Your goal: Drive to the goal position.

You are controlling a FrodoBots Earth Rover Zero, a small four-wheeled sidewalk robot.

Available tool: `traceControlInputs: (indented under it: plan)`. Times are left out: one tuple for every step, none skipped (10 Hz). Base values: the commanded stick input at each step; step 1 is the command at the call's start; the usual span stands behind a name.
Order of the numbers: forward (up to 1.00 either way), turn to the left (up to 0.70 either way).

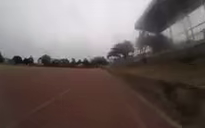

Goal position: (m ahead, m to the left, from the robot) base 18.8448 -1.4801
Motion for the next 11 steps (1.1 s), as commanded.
traceControlInputs:
  plan:
    - [1.00, 0.00]
    - [1.00, 0.00]
    - [1.00, 0.00]
    - [1.00, 0.00]
    - [1.00, 0.00]
    - [1.00, 0.00]
    - [1.00, 0.00]
    - [1.00, 0.00]
    - [1.00, 0.00]
    - [1.00, 0.00]
    - [1.00, 0.00]
